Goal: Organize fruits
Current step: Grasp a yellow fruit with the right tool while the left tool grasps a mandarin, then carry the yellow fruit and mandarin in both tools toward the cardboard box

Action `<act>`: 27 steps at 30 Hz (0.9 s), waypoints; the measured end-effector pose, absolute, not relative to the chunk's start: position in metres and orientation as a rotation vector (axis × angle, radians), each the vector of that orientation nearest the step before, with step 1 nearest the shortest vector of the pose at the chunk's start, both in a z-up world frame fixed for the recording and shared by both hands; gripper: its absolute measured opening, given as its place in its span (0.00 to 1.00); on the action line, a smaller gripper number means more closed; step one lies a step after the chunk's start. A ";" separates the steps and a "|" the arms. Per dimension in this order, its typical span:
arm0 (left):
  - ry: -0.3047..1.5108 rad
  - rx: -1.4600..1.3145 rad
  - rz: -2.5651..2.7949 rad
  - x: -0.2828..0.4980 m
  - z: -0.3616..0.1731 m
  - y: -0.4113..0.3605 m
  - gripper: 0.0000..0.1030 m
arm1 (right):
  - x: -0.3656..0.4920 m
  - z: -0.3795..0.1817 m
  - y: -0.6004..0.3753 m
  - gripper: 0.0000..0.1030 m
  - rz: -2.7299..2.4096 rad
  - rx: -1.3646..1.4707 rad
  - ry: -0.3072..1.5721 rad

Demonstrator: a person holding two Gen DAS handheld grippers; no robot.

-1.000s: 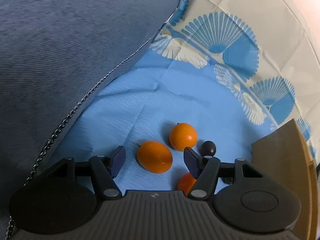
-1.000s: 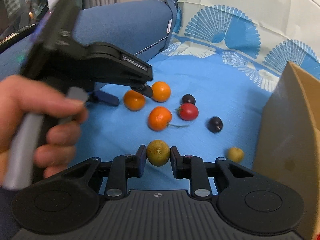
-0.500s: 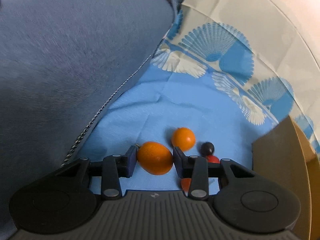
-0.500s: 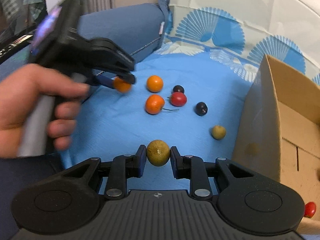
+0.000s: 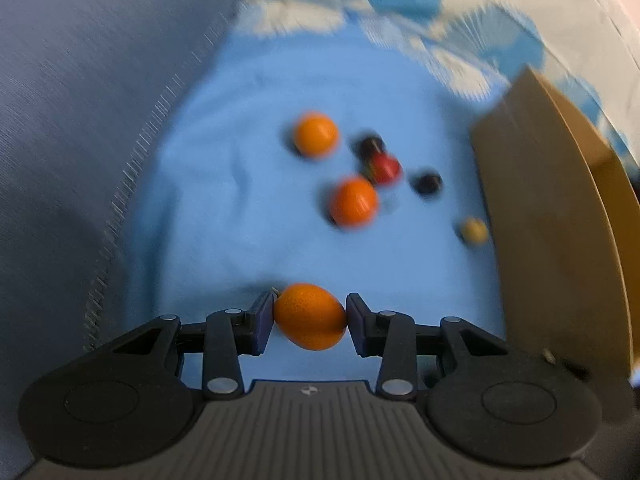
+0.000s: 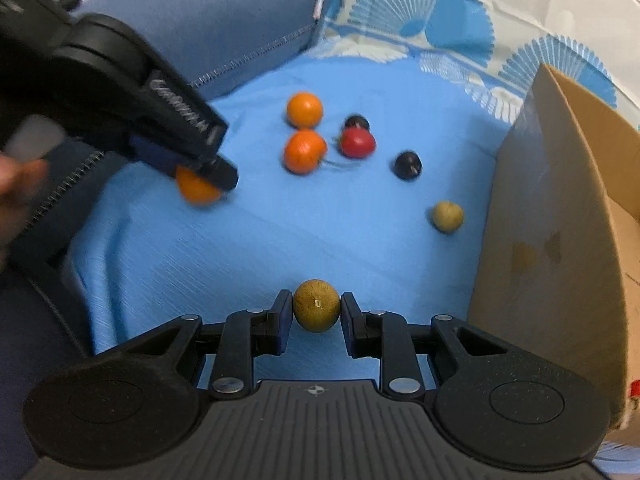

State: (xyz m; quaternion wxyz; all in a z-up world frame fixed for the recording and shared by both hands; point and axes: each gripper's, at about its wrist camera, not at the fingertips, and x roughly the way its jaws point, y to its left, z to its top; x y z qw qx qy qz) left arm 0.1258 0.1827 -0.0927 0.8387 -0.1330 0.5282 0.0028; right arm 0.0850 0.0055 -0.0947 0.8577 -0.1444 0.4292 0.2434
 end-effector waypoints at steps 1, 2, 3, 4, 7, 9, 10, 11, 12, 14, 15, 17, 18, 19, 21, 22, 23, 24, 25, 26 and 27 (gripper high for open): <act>1.141 -0.278 -0.018 0.125 -0.094 0.179 0.42 | 0.087 -0.097 0.005 0.26 0.506 -0.296 0.916; 1.157 -0.273 -0.033 0.123 -0.096 0.177 0.42 | 0.088 -0.100 0.004 0.26 0.502 -0.289 0.928; 1.166 -0.271 -0.038 0.122 -0.097 0.176 0.42 | 0.088 -0.102 0.004 0.26 0.499 -0.288 0.937; 1.170 -0.272 -0.036 0.122 -0.098 0.176 0.42 | 0.088 -0.103 0.004 0.26 0.500 -0.289 0.938; 1.182 -0.276 -0.033 0.119 -0.100 0.175 0.42 | 0.087 -0.103 0.003 0.26 0.502 -0.295 0.937; 1.192 -0.269 -0.032 0.120 -0.101 0.173 0.42 | 0.088 -0.103 0.003 0.26 0.502 -0.293 0.941; 1.195 -0.263 -0.030 0.120 -0.102 0.172 0.42 | 0.088 -0.103 0.003 0.26 0.503 -0.294 0.941; 1.200 -0.255 -0.026 0.120 -0.103 0.170 0.42 | 0.088 -0.103 0.003 0.26 0.504 -0.296 0.940; 1.206 -0.247 -0.023 0.121 -0.102 0.168 0.43 | 0.088 -0.103 0.003 0.26 0.502 -0.298 0.940; 1.213 -0.225 -0.020 0.124 -0.104 0.164 0.43 | 0.088 -0.104 0.003 0.26 0.499 -0.296 0.942; 1.215 -0.213 -0.019 0.125 -0.104 0.162 0.42 | 0.089 -0.104 0.003 0.26 0.498 -0.293 0.943; 1.221 -0.190 -0.027 0.126 -0.105 0.158 0.42 | 0.089 -0.104 0.002 0.26 0.498 -0.288 0.945; 1.223 -0.180 -0.030 0.126 -0.106 0.156 0.42 | 0.089 -0.104 0.002 0.26 0.497 -0.285 0.945; 1.224 -0.171 -0.031 0.127 -0.106 0.155 0.42 | 0.090 -0.104 0.002 0.26 0.495 -0.281 0.947; 1.224 -0.164 -0.031 0.128 -0.107 0.153 0.42 | 0.091 -0.104 0.000 0.26 0.481 -0.278 0.949; 1.224 -0.163 -0.031 0.128 -0.107 0.153 0.42 | 0.092 -0.104 -0.001 0.26 0.468 -0.277 0.951; 1.223 -0.162 -0.032 0.128 -0.107 0.153 0.42 | 0.093 -0.104 -0.002 0.26 0.455 -0.275 0.955; 1.222 -0.162 -0.033 0.128 -0.108 0.154 0.42 | 0.094 -0.104 -0.004 0.26 0.447 -0.270 0.960; 1.221 -0.162 -0.033 0.128 -0.108 0.154 0.42 | 0.095 -0.104 -0.006 0.26 0.438 -0.263 0.966; 1.220 -0.163 -0.034 0.128 -0.108 0.154 0.42 | 0.096 -0.104 -0.008 0.26 0.429 -0.258 0.971; 1.219 -0.163 -0.033 0.128 -0.108 0.154 0.42 | 0.096 -0.104 -0.008 0.26 0.430 -0.261 0.971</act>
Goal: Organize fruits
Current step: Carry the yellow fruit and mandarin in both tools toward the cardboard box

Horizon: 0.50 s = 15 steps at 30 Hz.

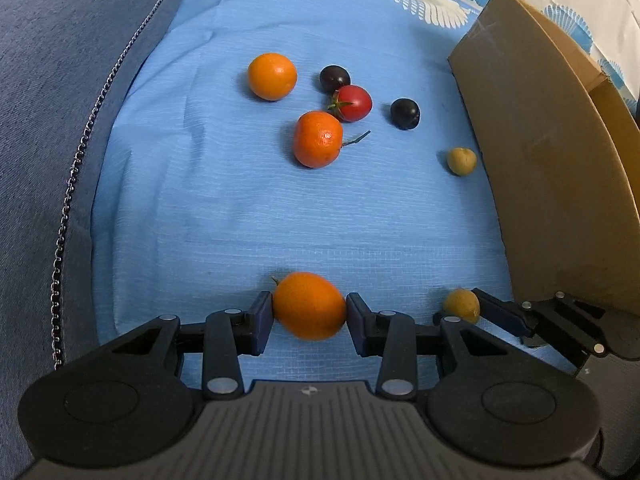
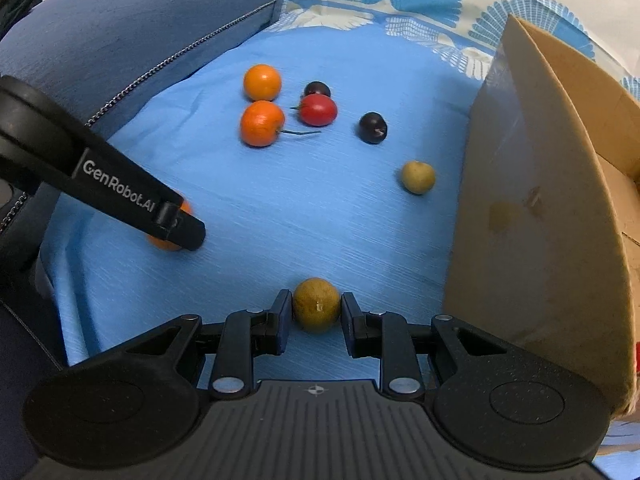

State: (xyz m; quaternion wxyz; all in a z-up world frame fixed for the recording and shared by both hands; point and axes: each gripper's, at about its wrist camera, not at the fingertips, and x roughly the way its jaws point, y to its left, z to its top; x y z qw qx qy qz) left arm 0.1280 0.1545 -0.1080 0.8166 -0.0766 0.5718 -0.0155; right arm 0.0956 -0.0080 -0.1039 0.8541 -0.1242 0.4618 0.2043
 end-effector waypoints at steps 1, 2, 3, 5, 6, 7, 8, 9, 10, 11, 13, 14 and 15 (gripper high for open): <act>1.218 -0.161 -0.033 0.128 -0.108 0.154 0.42 | 0.095 -0.104 -0.008 0.26 0.429 -0.267 0.972; 1.215 -0.158 -0.032 0.128 -0.108 0.153 0.42 | 0.095 -0.104 -0.008 0.26 0.427 -0.273 0.970; 1.213 -0.154 -0.032 0.128 -0.108 0.153 0.42 | 0.094 -0.104 -0.007 0.26 0.423 -0.276 0.969; 1.209 -0.146 -0.032 0.128 -0.108 0.152 0.42 | 0.094 -0.104 -0.008 0.26 0.413 -0.281 0.966; 1.207 -0.144 -0.032 0.128 -0.108 0.152 0.42 | 0.093 -0.104 -0.009 0.26 0.402 -0.285 0.966; 1.205 -0.143 -0.032 0.128 -0.108 0.152 0.42 | 0.094 -0.104 -0.011 0.26 0.390 -0.289 0.968; 1.204 -0.143 -0.033 0.128 -0.108 0.152 0.42 | 0.094 -0.104 -0.013 0.26 0.380 -0.293 0.973; 1.202 -0.144 -0.033 0.127 -0.107 0.152 0.42 | 0.094 -0.105 -0.014 0.26 0.370 -0.294 0.978; 1.201 -0.144 -0.032 0.127 -0.107 0.152 0.42 | 0.095 -0.105 -0.015 0.26 0.359 -0.291 0.981; 1.199 -0.146 -0.032 0.127 -0.107 0.152 0.42 | 0.097 -0.105 -0.017 0.26 0.348 -0.291 0.983; 1.197 -0.147 -0.032 0.127 -0.107 0.152 0.42 | 0.100 -0.105 -0.020 0.26 0.328 -0.289 0.985; 1.196 -0.148 -0.032 0.127 -0.107 0.153 0.42 | 0.101 -0.105 -0.020 0.26 0.321 -0.291 0.987; 1.195 -0.149 -0.031 0.127 -0.107 0.153 0.42 | 0.100 -0.106 -0.021 0.26 0.320 -0.290 0.986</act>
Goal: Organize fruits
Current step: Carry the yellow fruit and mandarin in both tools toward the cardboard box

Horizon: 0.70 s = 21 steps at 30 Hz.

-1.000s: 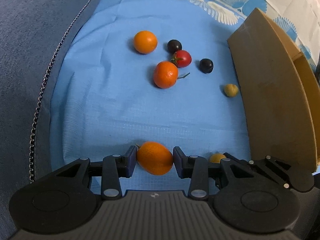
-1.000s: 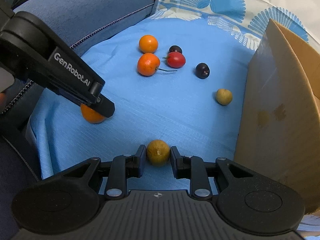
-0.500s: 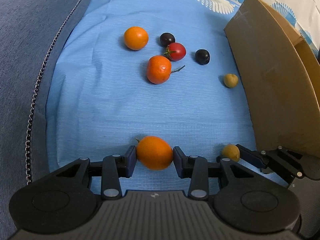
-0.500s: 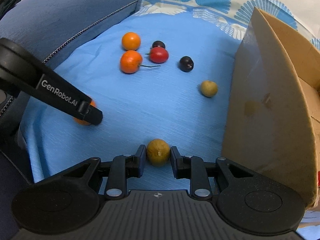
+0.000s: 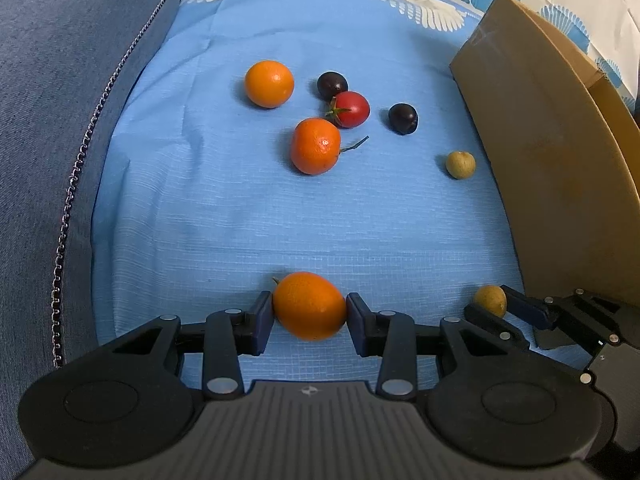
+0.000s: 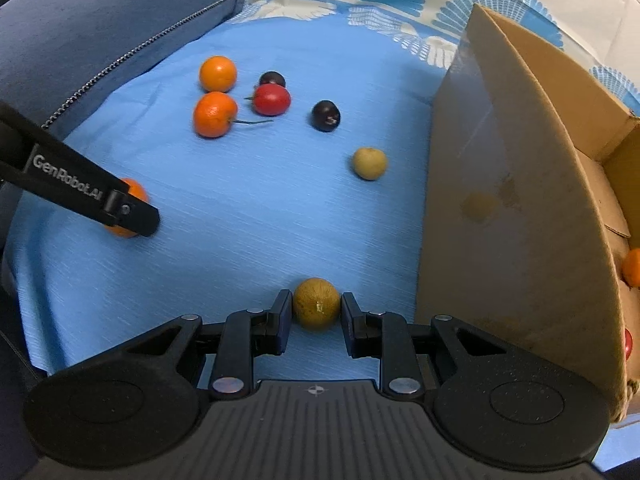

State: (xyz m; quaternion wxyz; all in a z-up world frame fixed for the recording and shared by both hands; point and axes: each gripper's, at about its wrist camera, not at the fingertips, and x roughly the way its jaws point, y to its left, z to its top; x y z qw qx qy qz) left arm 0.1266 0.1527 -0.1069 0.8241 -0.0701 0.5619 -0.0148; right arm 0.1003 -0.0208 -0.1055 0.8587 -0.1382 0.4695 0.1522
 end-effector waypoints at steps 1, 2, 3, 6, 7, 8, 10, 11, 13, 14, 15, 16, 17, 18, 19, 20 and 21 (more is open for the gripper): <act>1.193 -0.150 -0.031 0.126 -0.107 0.153 0.42 | 0.100 -0.105 -0.021 0.26 0.324 -0.280 0.983; 1.189 -0.151 -0.032 0.126 -0.106 0.153 0.42 | 0.100 -0.103 -0.022 0.26 0.336 -0.263 0.974; 1.186 -0.150 -0.032 0.126 -0.106 0.153 0.42 | 0.099 -0.100 -0.022 0.26 0.348 -0.246 0.958; 1.178 -0.144 -0.036 0.125 -0.105 0.152 0.42 | 0.097 -0.088 -0.022 0.26 0.387 -0.214 0.893; 1.177 -0.141 -0.037 0.124 -0.104 0.152 0.42 | 0.096 -0.086 -0.021 0.26 0.397 -0.210 0.877; 1.177 -0.138 -0.037 0.124 -0.104 0.151 0.42 | 0.095 -0.083 -0.020 0.26 0.405 -0.208 0.865; 1.174 -0.132 -0.036 0.125 -0.104 0.151 0.42 | 0.094 -0.080 -0.020 0.26 0.416 -0.206 0.849; 1.172 -0.129 -0.036 0.124 -0.104 0.150 0.42 | 0.094 -0.079 -0.020 0.26 0.420 -0.203 0.847; 1.167 -0.122 -0.037 0.124 -0.103 0.149 0.42 | 0.095 -0.078 -0.021 0.26 0.420 -0.198 0.843; 1.164 -0.119 -0.038 0.124 -0.103 0.148 0.42 | 0.096 -0.077 -0.022 0.26 0.419 -0.196 0.840; 1.160 -0.117 -0.039 0.124 -0.103 0.148 0.42 | 0.095 -0.076 -0.022 0.26 0.420 -0.191 0.840; 1.158 -0.117 -0.039 0.124 -0.102 0.148 0.42 | 0.096 -0.076 -0.022 0.26 0.421 -0.188 0.837; 1.155 -0.117 -0.039 0.124 -0.102 0.148 0.42 | 0.094 -0.075 -0.021 0.26 0.421 -0.186 0.834; 1.153 -0.118 -0.039 0.124 -0.101 0.148 0.42 | 0.095 -0.074 -0.021 0.26 0.423 -0.185 0.832; 1.151 -0.118 -0.039 0.124 -0.101 0.148 0.42 | 0.094 -0.074 -0.022 0.26 0.423 -0.185 0.829; 1.149 -0.118 -0.038 0.123 -0.101 0.148 0.42 | 0.092 -0.073 -0.022 0.26 0.424 -0.186 0.825; 1.147 -0.117 -0.038 0.123 -0.100 0.149 0.42 | 0.091 -0.073 -0.022 0.26 0.427 -0.187 0.824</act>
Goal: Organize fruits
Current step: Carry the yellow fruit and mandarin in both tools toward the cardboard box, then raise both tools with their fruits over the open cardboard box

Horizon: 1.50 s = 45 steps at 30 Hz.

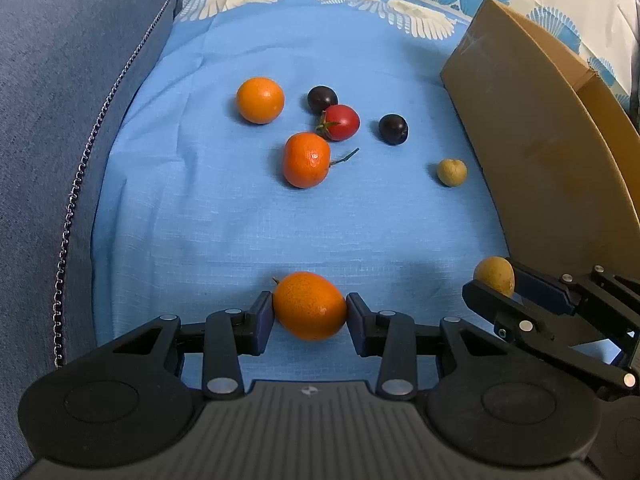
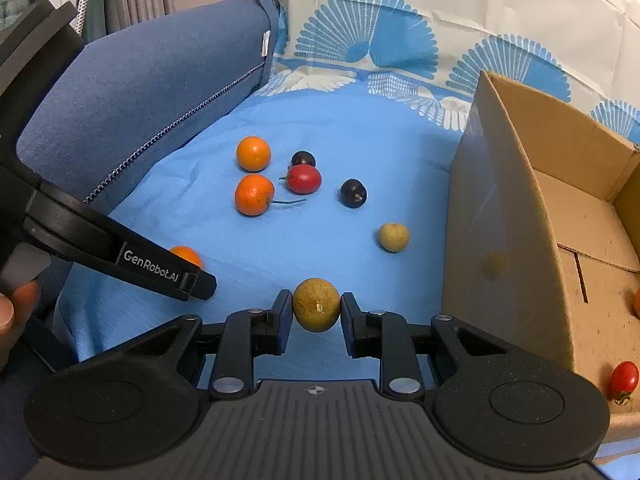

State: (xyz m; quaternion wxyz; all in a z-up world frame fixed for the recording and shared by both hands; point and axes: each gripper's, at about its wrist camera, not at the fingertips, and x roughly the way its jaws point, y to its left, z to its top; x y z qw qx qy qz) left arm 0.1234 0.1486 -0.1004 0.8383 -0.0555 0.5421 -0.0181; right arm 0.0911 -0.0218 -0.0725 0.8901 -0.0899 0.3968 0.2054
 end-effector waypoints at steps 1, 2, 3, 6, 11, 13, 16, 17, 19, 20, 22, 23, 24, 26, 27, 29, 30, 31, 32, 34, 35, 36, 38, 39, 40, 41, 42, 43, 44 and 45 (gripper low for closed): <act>1.145 -0.116 -0.039 0.123 -0.100 0.149 0.42 | 0.091 -0.072 -0.022 0.26 0.428 -0.187 0.820; 1.142 -0.115 -0.039 0.123 -0.100 0.148 0.42 | 0.091 -0.071 -0.022 0.26 0.430 -0.186 0.816; 1.141 -0.113 -0.039 0.123 -0.099 0.148 0.42 | 0.091 -0.070 -0.022 0.26 0.432 -0.183 0.813; 1.133 -0.109 -0.037 0.122 -0.098 0.147 0.42 | 0.090 -0.067 -0.023 0.26 0.435 -0.176 0.800; 1.123 -0.107 -0.035 0.121 -0.097 0.147 0.42 | 0.088 -0.062 -0.023 0.26 0.443 -0.176 0.772; 1.121 -0.105 -0.034 0.121 -0.097 0.147 0.42 | 0.087 -0.060 -0.023 0.26 0.447 -0.178 0.765; 1.114 -0.100 -0.033 0.120 -0.096 0.146 0.42 | 0.086 -0.057 -0.023 0.26 0.448 -0.178 0.748; 1.111 -0.098 -0.033 0.120 -0.096 0.146 0.42 | 0.086 -0.056 -0.024 0.26 0.447 -0.176 0.740; 1.100 -0.096 -0.034 0.120 -0.095 0.145 0.42 | 0.085 -0.052 -0.025 0.26 0.443 -0.167 0.711; 1.095 -0.095 -0.036 0.120 -0.094 0.145 0.42 | 0.084 -0.049 -0.027 0.26 0.445 -0.159 0.696; 1.083 -0.093 -0.037 0.118 -0.093 0.145 0.42 | 0.082 -0.043 -0.030 0.26 0.446 -0.149 0.657; 1.078 -0.093 -0.038 0.118 -0.092 0.145 0.42 | 0.081 -0.040 -0.031 0.26 0.447 -0.147 0.639; 1.074 -0.093 -0.038 0.118 -0.092 0.145 0.42 | 0.080 -0.038 -0.033 0.26 0.449 -0.147 0.618; 1.064 -0.095 -0.038 0.118 -0.091 0.145 0.42 | 0.078 -0.032 -0.036 0.26 0.453 -0.151 0.577; 1.060 -0.097 -0.039 0.118 -0.090 0.146 0.42 | 0.076 -0.030 -0.037 0.26 0.425 -0.151 0.536; 1.052 -0.099 -0.038 0.118 -0.090 0.146 0.42 | 0.072 -0.026 -0.039 0.26 0.428 -0.160 0.501; 1.048 -0.099 -0.038 0.117 -0.089 0.145 0.42 | 0.071 -0.024 -0.041 0.26 0.428 -0.161 0.485; 1.044 -0.097 -0.039 0.117 -0.089 0.145 0.42 | 0.069 -0.022 -0.043 0.26 0.429 -0.163 0.468; 1.038 -0.094 -0.040 0.117 -0.088 0.145 0.42 | 0.067 -0.020 -0.045 0.26 0.429 -0.163 0.450; 1.023 -0.089 -0.045 0.115 -0.086 0.143 0.42 | 0.063 -0.014 -0.050 0.26 0.430 -0.162 0.414; 1.015 -0.088 -0.047 0.115 -0.085 0.143 0.42 | 0.062 -0.010 -0.053 0.26 0.430 -0.157 0.394; 1.007 -0.087 -0.050 0.114 -0.084 0.142 0.42 | 0.061 -0.006 -0.058 0.26 0.431 -0.149 0.376; 0.989 -0.086 -0.056 0.113 -0.081 0.142 0.42 | 0.060 0.002 -0.072 0.26 0.430 -0.119 0.355; 0.979 -0.084 -0.059 0.112 -0.079 0.141 0.42 | 0.060 0.007 -0.082 0.26 0.432 -0.093 0.351; 0.968 -0.084 -0.064 0.111 -0.077 0.140 0.42 | 0.060 0.011 -0.092 0.26 0.422 -0.070 0.345; 0.959 -0.082 -0.068 0.111 -0.076 0.139 0.42 | 0.061 0.016 -0.101 0.26 0.410 -0.057 0.336; 0.953 -0.079 -0.070 0.111 -0.075 0.138 0.42 | 0.062 0.021 -0.112 0.26 0.393 -0.047 0.323; 0.944 -0.075 -0.074 0.110 -0.073 0.136 0.42 | 0.063 0.028 -0.124 0.26 0.374 -0.035 0.307; 0.937 -0.070 -0.078 0.111 -0.072 0.134 0.42 | 0.064 0.034 -0.136 0.26 0.354 -0.019 0.290; 0.930 -0.063 -0.082 0.111 -0.071 0.132 0.42 | 0.067 0.040 -0.149 0.26 0.333 -0.003 0.272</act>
